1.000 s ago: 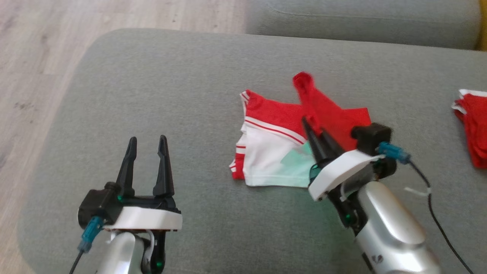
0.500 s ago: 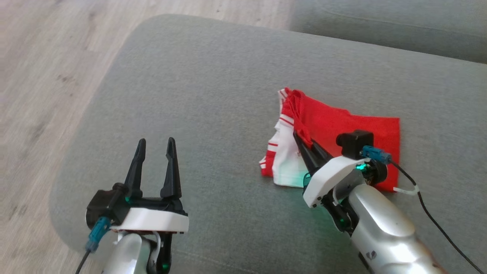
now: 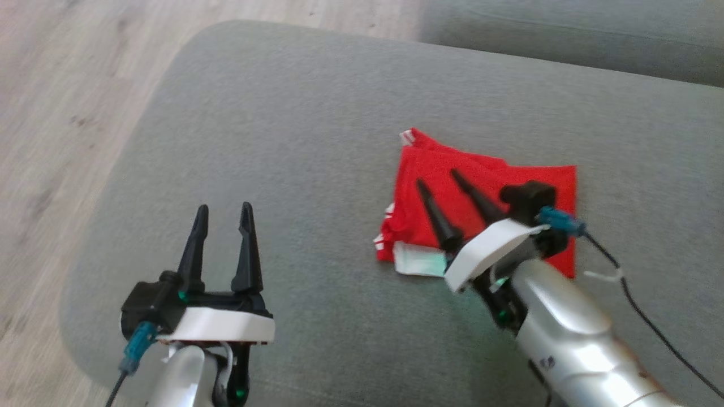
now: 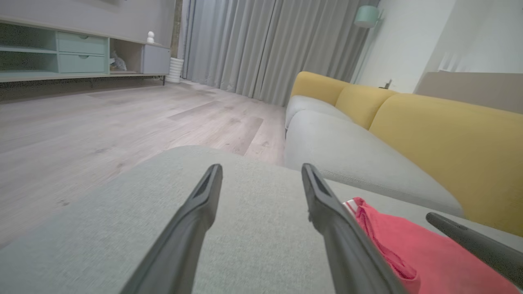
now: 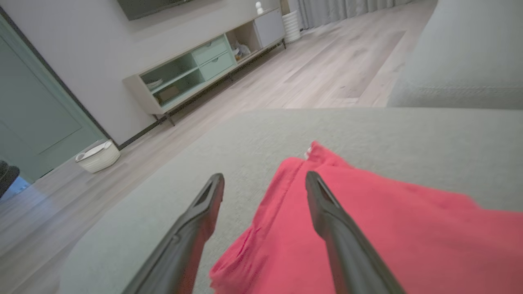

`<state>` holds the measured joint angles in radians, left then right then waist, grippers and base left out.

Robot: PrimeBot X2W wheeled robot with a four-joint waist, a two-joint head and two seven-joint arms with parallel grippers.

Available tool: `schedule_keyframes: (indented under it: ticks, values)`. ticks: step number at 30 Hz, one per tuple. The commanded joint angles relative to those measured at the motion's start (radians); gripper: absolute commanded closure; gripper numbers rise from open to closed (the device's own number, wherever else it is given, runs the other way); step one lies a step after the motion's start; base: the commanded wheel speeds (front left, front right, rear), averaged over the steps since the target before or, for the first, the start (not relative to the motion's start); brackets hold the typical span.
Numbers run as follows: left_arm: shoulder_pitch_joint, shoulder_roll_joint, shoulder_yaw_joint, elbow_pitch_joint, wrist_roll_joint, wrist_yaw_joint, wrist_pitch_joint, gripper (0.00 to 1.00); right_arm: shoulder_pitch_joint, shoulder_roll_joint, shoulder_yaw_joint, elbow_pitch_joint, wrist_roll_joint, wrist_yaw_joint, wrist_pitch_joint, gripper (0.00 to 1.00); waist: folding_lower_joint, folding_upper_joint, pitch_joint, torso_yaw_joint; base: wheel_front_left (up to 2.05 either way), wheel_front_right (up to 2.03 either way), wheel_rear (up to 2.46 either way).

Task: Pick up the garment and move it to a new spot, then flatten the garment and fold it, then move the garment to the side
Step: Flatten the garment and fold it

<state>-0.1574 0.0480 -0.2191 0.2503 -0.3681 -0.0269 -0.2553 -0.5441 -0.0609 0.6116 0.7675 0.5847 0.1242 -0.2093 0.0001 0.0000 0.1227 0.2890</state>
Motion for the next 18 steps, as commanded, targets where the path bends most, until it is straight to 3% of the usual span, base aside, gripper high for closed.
schedule_keyframes:
  ticks: [1, 5, 12, 18]
  values:
    - [-0.025, 0.002, 0.047, -0.041, 0.011, -0.003, -0.006, 0.0, -0.039, 0.011, -0.039, -0.017, -0.05, 0.007, -0.033, 0.0, -0.0001, 0.0, -0.015, -0.042, 0.0, 0.0, 0.0]
    - [-0.014, 0.002, 0.065, -0.055, 0.022, -0.007, -0.006, 0.0, -0.015, 0.011, -0.199, -0.047, -0.167, 0.007, -0.051, 0.0, -0.0001, 0.0, -0.03, -0.108, 0.0, 0.0, 0.0]
    - [-0.001, 0.002, 0.091, -0.044, 0.028, 0.001, -0.006, 0.0, 0.163, 0.011, -0.488, -0.315, -0.47, 0.007, -0.052, 0.0, -0.0001, 0.0, -0.04, -0.215, 0.0, 0.0, 0.0]
    - [0.008, 0.002, 0.106, -0.032, 0.04, 0.01, -0.006, 0.0, 0.311, 0.011, -0.569, -0.437, -0.525, 0.007, -0.052, 0.0, -0.0001, 0.0, -0.043, -0.265, 0.0, 0.0, 0.0]
